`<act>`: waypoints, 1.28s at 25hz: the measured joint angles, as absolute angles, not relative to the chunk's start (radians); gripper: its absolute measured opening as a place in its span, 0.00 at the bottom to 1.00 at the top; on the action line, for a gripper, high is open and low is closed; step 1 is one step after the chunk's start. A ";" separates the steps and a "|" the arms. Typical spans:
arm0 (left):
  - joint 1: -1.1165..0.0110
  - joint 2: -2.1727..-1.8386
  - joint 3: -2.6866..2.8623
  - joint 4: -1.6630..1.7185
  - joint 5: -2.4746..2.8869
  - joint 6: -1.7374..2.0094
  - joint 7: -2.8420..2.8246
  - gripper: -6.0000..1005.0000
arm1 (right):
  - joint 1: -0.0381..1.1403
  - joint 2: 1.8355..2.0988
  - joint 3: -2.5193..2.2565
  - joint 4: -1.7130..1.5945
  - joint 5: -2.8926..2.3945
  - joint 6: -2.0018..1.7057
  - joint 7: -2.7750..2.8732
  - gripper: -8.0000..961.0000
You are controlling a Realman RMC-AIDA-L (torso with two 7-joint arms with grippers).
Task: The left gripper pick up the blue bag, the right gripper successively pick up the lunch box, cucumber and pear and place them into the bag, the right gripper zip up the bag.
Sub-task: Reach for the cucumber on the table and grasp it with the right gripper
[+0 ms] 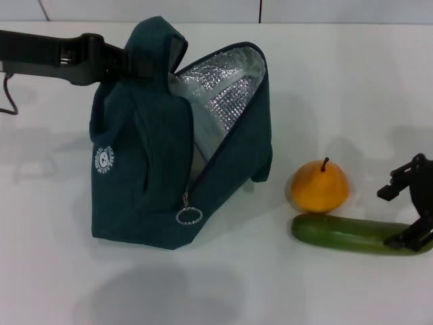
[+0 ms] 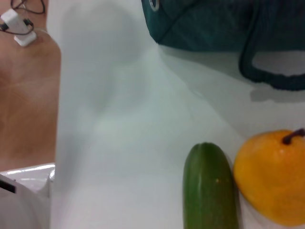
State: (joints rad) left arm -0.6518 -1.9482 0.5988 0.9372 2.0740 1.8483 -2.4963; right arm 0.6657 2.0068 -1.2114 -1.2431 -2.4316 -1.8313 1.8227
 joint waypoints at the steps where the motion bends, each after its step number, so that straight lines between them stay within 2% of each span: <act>1: -0.652 -1.948 0.598 0.937 2.074 1.848 -2.496 0.05 | 0.664 2.010 -1.225 -1.231 -2.435 -1.811 1.822 0.86; 14: -0.656 -1.948 0.600 0.937 2.074 1.834 -2.496 0.05 | 0.669 2.019 -1.326 -1.085 -2.393 -1.645 1.797 0.85; 32: -0.655 -1.949 0.603 0.937 2.079 1.833 -2.496 0.05 | 0.669 2.021 -1.381 -1.047 -2.378 -1.603 1.795 0.83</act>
